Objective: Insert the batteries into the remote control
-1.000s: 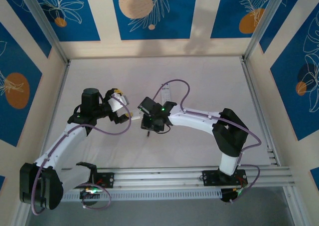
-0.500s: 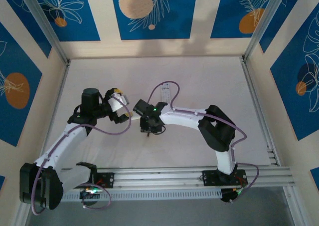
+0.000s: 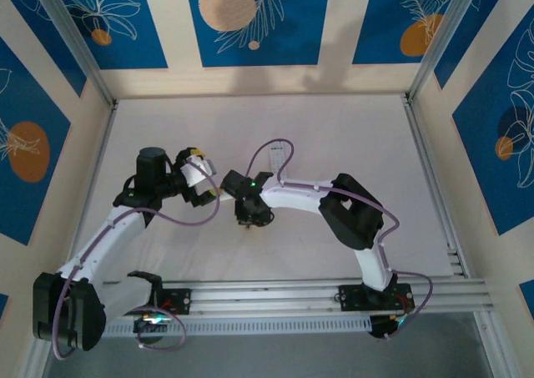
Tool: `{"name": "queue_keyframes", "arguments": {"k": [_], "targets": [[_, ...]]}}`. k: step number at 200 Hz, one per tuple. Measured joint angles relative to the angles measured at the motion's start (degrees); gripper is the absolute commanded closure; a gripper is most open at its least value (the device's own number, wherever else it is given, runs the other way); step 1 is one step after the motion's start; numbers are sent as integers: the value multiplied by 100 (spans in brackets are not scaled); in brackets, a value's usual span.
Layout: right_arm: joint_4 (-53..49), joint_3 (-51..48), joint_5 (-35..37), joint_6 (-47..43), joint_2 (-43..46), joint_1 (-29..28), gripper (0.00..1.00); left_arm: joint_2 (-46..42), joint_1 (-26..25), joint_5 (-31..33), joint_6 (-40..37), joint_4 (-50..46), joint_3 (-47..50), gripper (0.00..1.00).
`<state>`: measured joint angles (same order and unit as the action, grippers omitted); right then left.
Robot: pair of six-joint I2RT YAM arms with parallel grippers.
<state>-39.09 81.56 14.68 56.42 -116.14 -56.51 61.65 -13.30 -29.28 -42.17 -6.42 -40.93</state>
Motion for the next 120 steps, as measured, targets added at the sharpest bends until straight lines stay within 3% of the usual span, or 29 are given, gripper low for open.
{"name": "queue_keyframes", "arguments": {"k": [33,83,120], "targets": [[-46,17,17,-140,-26,0,88,0,0,2,-2,0,0,0],[-42,46,13,-350,28,48,90,0,0,83,-2,0,-2,0],[251,94,17,-721,605,372,91,0,0,131,-2,0,0,0]]}}
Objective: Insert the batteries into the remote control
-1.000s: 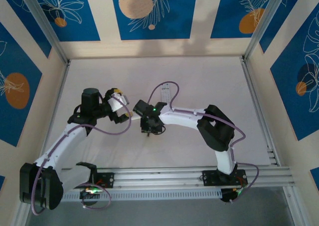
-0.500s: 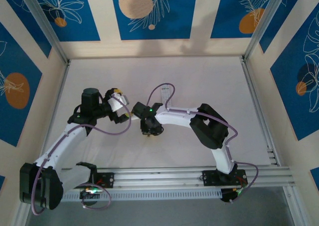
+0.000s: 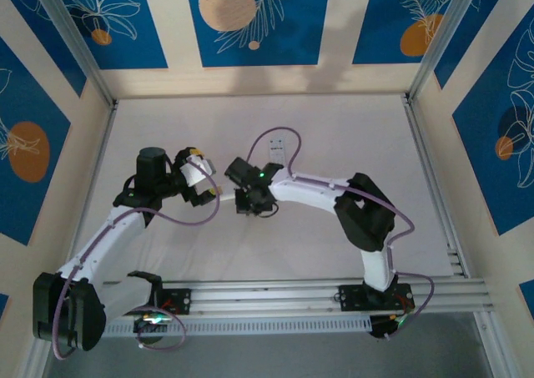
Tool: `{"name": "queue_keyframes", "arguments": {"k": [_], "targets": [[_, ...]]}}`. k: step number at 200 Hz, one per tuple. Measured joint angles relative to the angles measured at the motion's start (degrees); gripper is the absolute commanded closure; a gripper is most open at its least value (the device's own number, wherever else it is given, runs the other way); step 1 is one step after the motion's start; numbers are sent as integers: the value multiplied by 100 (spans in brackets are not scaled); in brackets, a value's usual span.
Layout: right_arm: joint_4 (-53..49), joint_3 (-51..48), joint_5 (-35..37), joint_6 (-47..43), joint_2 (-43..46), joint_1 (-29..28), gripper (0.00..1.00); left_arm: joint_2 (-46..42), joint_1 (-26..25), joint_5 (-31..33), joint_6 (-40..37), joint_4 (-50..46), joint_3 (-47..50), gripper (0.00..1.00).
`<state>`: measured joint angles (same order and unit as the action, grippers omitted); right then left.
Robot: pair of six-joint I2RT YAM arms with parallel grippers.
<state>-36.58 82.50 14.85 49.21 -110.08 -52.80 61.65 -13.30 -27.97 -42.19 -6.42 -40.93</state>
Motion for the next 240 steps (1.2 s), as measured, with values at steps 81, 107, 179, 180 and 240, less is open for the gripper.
{"name": "queue_keyframes", "arguments": {"k": [81,107,179,180,240], "targets": [[1021,1012,297,-994,-651,518,91,0,0,153,-22,4,0,0],[1139,1040,365,-1143,-1014,520,91,0,0,170,-28,4,0,0],[1281,1040,424,-1255,-1211,538,91,0,0,170,-39,4,0,0],[1281,1040,424,-1255,-1211,538,91,0,0,170,-39,4,0,0],[1303,922,431,-1255,-1325,531,91,2,0,170,-39,4,0,0]]}}
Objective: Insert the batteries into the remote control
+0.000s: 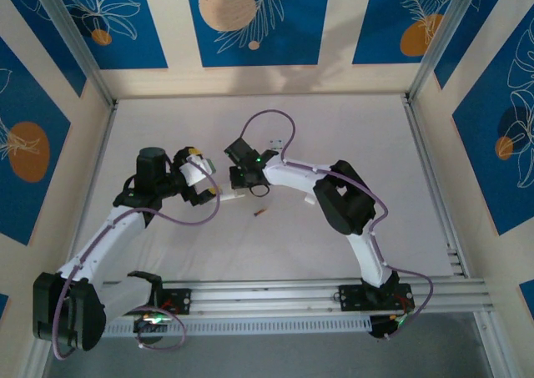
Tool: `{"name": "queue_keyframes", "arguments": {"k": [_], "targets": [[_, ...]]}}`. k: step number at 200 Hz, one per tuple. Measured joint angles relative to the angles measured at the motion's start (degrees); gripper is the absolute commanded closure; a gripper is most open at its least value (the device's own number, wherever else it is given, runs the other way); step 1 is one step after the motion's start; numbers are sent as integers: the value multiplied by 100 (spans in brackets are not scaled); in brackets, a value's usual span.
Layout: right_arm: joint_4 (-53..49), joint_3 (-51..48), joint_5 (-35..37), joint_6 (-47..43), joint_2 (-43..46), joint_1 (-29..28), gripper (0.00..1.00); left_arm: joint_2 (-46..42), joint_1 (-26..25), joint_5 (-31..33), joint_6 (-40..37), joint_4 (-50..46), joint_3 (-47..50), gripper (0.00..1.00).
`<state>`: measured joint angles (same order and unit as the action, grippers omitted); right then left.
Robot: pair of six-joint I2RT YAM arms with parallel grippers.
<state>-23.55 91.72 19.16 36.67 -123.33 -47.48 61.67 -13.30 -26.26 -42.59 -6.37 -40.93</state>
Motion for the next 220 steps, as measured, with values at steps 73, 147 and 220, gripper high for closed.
{"name": "queue_keyframes", "arguments": {"k": [73,147,220], "targets": [[-28,-24,20,26,-66,-85,90,0,0,0,-2,0,0,0],[-254,-26,149,20,-66,-94,89,0,0,-2,-2,0,0,0],[-382,-2,184,286,-66,-120,83,0,0,0,-2,0,2,0]]}}
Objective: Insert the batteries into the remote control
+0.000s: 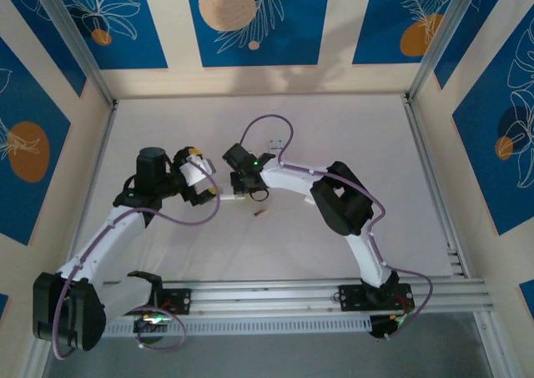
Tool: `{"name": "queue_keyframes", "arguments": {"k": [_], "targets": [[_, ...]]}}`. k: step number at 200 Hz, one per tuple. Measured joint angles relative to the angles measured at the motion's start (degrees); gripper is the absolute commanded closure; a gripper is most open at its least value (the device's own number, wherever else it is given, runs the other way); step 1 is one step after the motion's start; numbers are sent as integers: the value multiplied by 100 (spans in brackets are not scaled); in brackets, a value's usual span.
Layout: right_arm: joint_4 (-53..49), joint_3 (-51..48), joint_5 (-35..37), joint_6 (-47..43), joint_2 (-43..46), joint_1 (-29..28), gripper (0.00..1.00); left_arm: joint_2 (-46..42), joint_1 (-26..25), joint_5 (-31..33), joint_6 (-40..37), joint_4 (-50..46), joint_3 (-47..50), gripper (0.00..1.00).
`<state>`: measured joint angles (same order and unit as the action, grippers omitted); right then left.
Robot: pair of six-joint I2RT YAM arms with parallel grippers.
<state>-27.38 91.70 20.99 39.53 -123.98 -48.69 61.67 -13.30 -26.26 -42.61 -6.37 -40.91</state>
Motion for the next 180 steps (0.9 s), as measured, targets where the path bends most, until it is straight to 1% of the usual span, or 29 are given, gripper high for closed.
{"name": "queue_keyframes", "arguments": {"k": [72,124,180], "targets": [[-533,197,-46,236,-13,-4,73,0,0,0,-2,0,0,0],[-811,391,-105,295,-13,59,71,0,0,0,0,0,0,0],[-872,737,-153,247,-15,181,70,0,0,0,0,2,0,0]]}}
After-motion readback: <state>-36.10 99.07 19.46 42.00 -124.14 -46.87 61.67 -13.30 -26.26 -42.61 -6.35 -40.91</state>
